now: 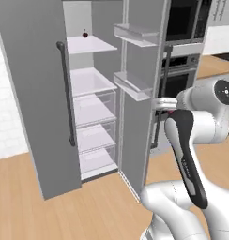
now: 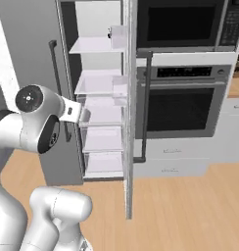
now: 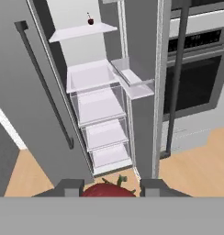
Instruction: Take the strawberry from the fridge and place it on top of the pancake, located on the dining counter.
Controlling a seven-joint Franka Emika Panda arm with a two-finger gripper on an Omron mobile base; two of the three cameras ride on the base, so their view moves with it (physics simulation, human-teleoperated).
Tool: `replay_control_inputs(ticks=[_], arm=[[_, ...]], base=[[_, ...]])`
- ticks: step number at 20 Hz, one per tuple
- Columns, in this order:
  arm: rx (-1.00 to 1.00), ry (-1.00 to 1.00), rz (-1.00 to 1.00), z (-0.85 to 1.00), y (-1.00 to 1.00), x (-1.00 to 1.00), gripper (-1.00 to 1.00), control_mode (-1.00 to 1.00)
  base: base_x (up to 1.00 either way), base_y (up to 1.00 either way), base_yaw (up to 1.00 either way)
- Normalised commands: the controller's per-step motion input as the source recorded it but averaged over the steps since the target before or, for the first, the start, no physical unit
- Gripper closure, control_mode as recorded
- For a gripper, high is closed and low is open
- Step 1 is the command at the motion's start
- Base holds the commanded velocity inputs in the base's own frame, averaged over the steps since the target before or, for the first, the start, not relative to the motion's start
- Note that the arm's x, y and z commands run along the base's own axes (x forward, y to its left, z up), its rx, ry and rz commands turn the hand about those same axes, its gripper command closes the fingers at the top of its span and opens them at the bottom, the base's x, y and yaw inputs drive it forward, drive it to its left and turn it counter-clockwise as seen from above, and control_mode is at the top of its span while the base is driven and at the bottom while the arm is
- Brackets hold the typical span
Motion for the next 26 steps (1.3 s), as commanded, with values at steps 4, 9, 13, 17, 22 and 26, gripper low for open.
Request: replay_control_inputs(ticks=[4,9,13,17,22,26], arm=[[0.00,0.00,0.00,0.00,0.00,0.00,1.00,1.00],[0.00,0.00,0.00,0.00,0.00,0.00,1.00,1.00],[0.00,0.00,0.00,0.00,0.00,0.00,1.00,1.00],[0.00,0.00,0.00,0.00,0.00,0.00,1.00,1.00],[0.00,0.00,0.00,0.00,0.00,0.00,1.00,1.00],[0.00,0.00,0.00,0.00,0.00,0.00,1.00,1.00]], base=[[-1.00,-0.32,-0.53],[-0.73,-0.25,-0.69],[-0.46,-0.38,-0.73],[-0.24,-0.78,-0.66],[-0.07,-1.00,-0.47],[-0.12,-1.00,-0.11]])
